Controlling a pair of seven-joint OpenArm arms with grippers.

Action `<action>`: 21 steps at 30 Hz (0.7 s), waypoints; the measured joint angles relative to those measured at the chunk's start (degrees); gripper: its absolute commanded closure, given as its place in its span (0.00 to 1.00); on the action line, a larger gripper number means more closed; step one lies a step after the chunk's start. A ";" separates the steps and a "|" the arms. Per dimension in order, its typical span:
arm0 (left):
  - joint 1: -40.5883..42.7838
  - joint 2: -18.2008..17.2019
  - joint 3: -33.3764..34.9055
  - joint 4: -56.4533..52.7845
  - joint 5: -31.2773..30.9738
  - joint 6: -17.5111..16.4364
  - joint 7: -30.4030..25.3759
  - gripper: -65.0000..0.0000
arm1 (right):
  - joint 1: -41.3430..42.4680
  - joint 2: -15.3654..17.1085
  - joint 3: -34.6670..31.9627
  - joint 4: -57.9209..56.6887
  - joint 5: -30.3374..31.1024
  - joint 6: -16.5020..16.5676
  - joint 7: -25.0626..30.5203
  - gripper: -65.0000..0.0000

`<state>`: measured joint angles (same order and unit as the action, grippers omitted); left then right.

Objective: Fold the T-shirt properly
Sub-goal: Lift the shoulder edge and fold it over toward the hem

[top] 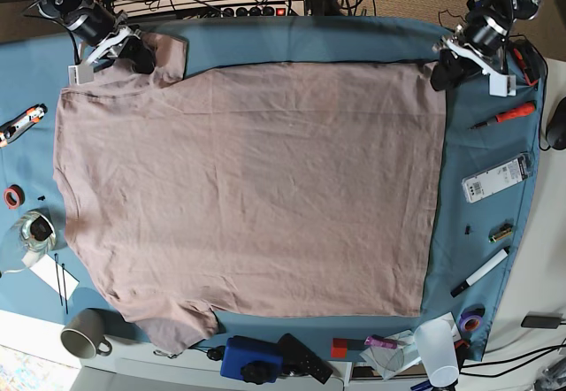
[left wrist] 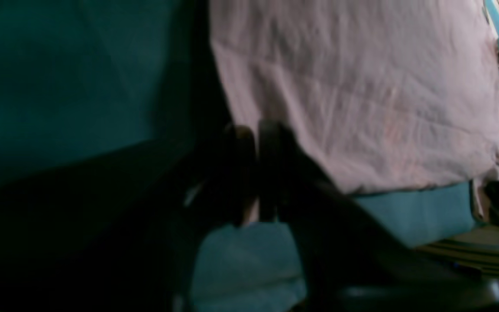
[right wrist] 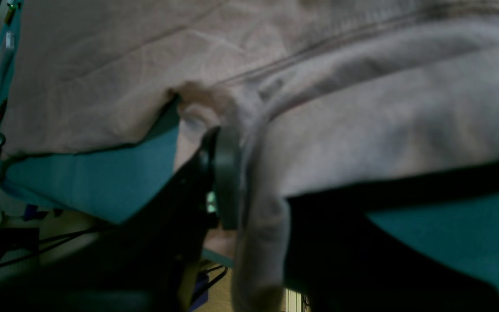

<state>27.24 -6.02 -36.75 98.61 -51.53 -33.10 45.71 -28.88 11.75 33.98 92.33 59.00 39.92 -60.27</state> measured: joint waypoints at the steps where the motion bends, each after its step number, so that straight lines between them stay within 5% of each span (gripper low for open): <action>1: -0.17 0.02 0.00 0.00 0.00 0.00 0.02 1.00 | 0.00 -0.02 0.02 0.02 0.00 0.00 -0.09 0.88; 3: -0.11 0.00 0.00 0.00 0.02 0.02 0.07 1.00 | 0.00 -0.02 0.20 -0.02 -0.42 -0.48 -0.20 1.00; 9: 0.37 0.02 0.00 0.00 0.22 -1.99 0.39 1.00 | 0.00 -0.35 2.60 -0.04 -0.42 -0.39 -1.16 1.00; 21: 6.27 0.15 0.00 7.06 0.31 -0.42 1.27 1.00 | -5.03 1.70 13.70 5.42 2.78 -0.87 -7.45 1.00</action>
<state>33.52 -5.87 -36.75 105.67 -51.22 -33.52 46.98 -33.91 13.45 47.68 97.76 61.78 39.05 -67.72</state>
